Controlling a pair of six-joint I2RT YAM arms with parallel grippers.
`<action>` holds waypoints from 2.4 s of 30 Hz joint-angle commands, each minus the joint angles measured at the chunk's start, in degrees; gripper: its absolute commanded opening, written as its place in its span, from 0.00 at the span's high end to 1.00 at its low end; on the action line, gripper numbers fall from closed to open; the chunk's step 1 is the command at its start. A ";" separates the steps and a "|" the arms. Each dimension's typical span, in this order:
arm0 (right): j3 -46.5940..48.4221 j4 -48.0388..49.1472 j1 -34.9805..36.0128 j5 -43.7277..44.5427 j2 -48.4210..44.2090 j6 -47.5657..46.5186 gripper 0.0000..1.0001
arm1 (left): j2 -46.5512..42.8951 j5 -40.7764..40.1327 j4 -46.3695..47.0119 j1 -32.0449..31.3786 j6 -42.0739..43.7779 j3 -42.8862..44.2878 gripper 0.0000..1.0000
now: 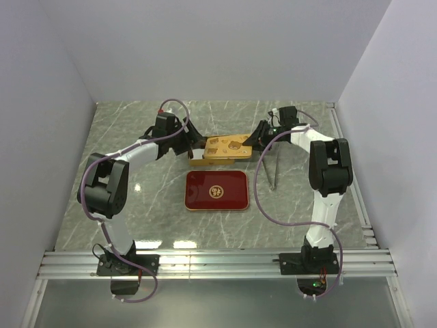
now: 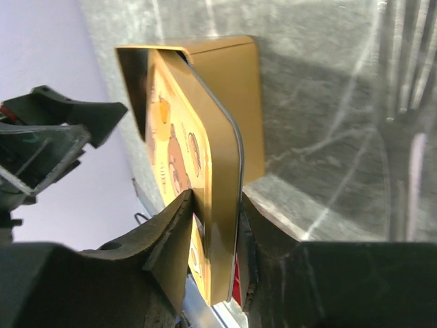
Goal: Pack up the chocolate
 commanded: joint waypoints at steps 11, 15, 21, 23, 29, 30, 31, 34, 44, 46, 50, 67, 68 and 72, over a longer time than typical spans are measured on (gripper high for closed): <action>6.84 -8.83 4.13 11.95 5.03 -7.65 0.59 | -1.99 -8.90 -2.36 -0.26 2.22 0.39 0.18; 7.80 -9.36 5.10 13.10 5.65 -7.38 0.55 | -0.76 -9.43 -3.86 -0.26 1.78 1.01 0.17; 9.12 -10.33 5.89 14.77 6.62 -6.86 0.51 | 1.44 -8.03 -4.04 -0.35 1.26 2.06 0.17; 9.47 -10.50 6.15 15.30 6.70 -6.42 0.51 | 1.97 -7.59 -4.12 -0.35 1.43 2.33 0.17; 11.76 -11.38 7.21 16.35 7.23 -5.80 0.51 | 2.76 -6.09 -3.51 -0.35 1.34 1.98 0.17; 12.37 -11.56 7.38 16.44 7.32 -5.72 0.51 | 2.85 -6.00 -3.25 -0.35 1.26 1.80 0.17; 12.81 -11.64 7.64 16.35 7.67 -5.71 0.51 | 2.76 -5.74 -2.72 -0.35 1.08 1.36 0.17; 14.92 -12.87 8.17 16.61 8.72 -6.15 0.51 | 2.67 -5.13 -1.49 -0.26 0.64 0.66 0.17; 18.96 -16.04 10.28 17.41 10.57 -7.74 0.51 | 3.11 -3.98 -1.22 -0.35 0.38 0.39 0.19; 19.49 -16.04 10.63 17.06 10.57 -7.47 0.51 | 3.20 -3.63 -1.14 -0.35 0.20 0.22 0.19; 21.16 -16.65 11.25 16.88 10.75 -7.21 0.51 | 3.20 -2.67 -0.61 -0.35 -0.06 -0.49 0.24; 21.96 -17.80 12.22 17.58 10.66 -7.74 0.51 | 3.20 -2.31 -1.66 -0.35 0.20 -1.89 0.48; 22.04 -17.88 12.30 17.58 10.66 -7.65 0.51 | 3.11 -2.31 -1.66 -0.35 0.20 -1.98 0.49; 22.31 -18.15 12.39 17.41 10.49 -7.47 0.51 | 3.20 -1.96 -1.66 -0.35 -0.06 -2.59 0.52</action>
